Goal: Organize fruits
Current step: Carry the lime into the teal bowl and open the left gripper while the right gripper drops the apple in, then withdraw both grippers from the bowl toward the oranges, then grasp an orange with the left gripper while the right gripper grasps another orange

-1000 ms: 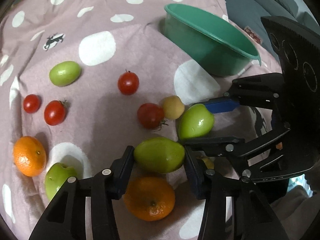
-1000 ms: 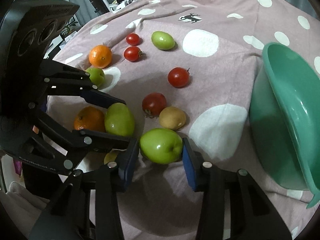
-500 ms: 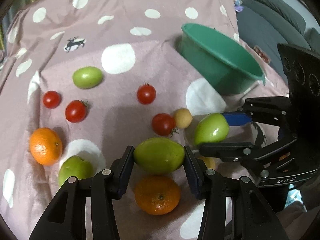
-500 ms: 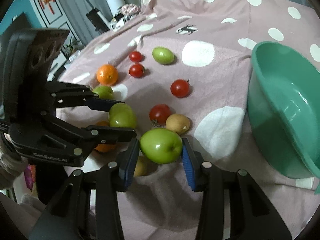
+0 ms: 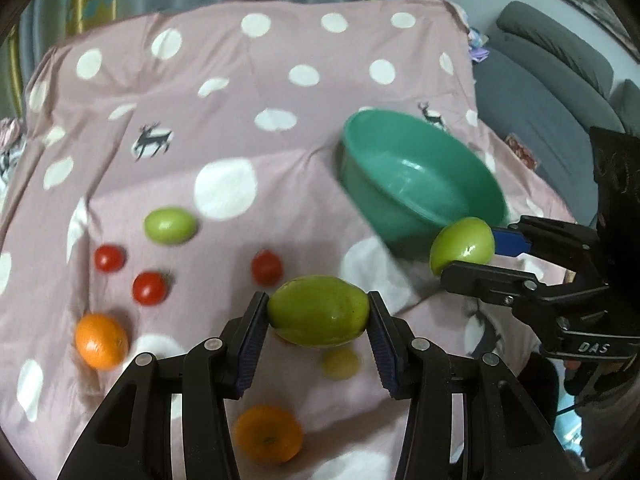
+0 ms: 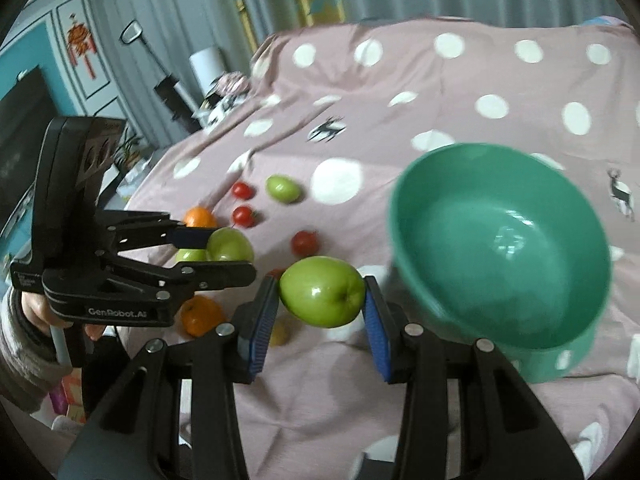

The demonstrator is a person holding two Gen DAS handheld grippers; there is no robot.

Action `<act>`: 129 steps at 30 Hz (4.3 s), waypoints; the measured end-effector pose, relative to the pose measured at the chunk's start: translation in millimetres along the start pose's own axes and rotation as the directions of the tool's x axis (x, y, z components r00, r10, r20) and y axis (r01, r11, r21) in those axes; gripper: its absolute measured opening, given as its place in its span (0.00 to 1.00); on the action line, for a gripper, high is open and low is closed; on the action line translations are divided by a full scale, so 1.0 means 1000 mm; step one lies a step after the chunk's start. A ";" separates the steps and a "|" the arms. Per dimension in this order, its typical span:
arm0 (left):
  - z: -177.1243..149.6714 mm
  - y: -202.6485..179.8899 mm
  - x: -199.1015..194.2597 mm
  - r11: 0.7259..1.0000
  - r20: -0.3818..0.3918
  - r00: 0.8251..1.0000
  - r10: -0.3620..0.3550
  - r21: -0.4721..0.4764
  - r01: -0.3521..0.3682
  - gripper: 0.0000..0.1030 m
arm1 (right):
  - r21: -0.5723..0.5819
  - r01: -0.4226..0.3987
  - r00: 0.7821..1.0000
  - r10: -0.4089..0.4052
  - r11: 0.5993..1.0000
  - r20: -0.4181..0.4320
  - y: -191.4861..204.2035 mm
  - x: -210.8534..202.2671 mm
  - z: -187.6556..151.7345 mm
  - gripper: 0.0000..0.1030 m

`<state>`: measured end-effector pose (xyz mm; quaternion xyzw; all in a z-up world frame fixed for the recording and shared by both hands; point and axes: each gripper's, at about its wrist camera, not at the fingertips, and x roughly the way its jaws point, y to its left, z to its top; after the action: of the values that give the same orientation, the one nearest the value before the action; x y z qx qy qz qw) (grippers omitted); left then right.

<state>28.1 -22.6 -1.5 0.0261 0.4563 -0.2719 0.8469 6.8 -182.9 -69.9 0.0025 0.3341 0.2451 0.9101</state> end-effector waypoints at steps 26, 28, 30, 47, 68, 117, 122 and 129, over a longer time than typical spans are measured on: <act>0.066 -0.091 0.079 0.975 0.009 1.000 0.019 0.221 -0.021 0.47 | 0.201 0.163 0.982 -0.179 0.966 0.065 -0.092 -0.029 -0.019 0.42; 0.065 -0.092 0.081 0.973 0.007 1.000 0.030 0.229 -0.031 0.47 | 0.196 0.171 0.981 -0.185 0.966 0.054 -0.092 -0.025 -0.017 0.42; 0.064 -0.093 0.082 0.970 0.005 0.999 0.037 0.241 -0.037 0.47 | 0.189 0.173 0.982 -0.185 0.967 0.048 -0.091 -0.021 -0.016 0.42; 0.062 -0.049 0.024 0.992 0.089 0.993 0.075 0.096 -0.083 0.70 | 0.196 0.160 0.976 -0.185 0.967 0.115 -0.084 -0.046 -0.013 0.52; -0.034 0.055 -0.065 0.958 0.115 0.970 0.212 -0.221 -0.183 0.82 | 0.155 0.119 0.979 -0.141 0.981 0.145 -0.033 -0.073 -0.017 0.61; -0.053 0.136 -0.044 0.953 0.090 0.959 0.269 -0.169 -0.251 0.75 | -0.036 -0.162 0.968 0.152 0.986 -0.200 0.088 0.074 -0.018 0.64; -0.042 0.139 -0.026 0.954 0.048 0.956 0.289 -0.096 -0.283 0.58 | -0.032 -0.170 0.961 0.159 0.985 -0.228 0.091 0.087 -0.018 0.63; -0.033 0.137 -0.012 0.965 0.037 0.964 0.262 -0.022 -0.261 0.53 | -0.036 -0.190 0.952 0.175 0.981 -0.252 0.096 0.100 -0.018 0.62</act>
<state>64.9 109.0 -39.3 0.0734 0.4345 -0.1542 0.8844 18.8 -56.2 -128.6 -0.0243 0.4362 0.3362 0.8343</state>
